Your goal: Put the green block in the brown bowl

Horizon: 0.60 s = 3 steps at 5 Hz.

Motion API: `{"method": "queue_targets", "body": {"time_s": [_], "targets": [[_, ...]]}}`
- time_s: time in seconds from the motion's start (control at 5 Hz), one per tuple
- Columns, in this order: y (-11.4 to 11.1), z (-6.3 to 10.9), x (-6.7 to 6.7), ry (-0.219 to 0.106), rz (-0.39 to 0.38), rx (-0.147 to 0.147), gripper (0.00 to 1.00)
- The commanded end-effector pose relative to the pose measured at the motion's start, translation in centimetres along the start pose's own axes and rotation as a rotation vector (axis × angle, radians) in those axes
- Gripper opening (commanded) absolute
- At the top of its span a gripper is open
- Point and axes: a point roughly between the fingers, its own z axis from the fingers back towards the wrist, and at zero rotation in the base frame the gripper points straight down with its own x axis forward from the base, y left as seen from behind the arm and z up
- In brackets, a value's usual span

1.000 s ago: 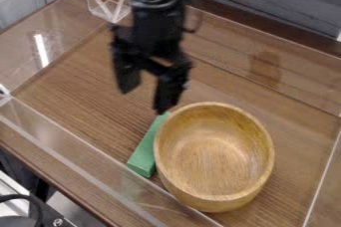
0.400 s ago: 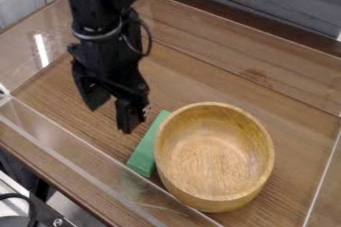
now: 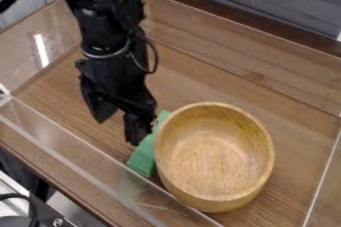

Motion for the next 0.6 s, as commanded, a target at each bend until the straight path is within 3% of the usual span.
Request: {"method": "queue_targets", "body": {"time_s": [0.0, 0.4], "targets": [[-0.13, 0.25, 0.49, -0.027, -0.002, 0.000, 1.00], [-0.44, -0.18, 0.52, -0.026, -0.002, -0.015, 1.00]]}}
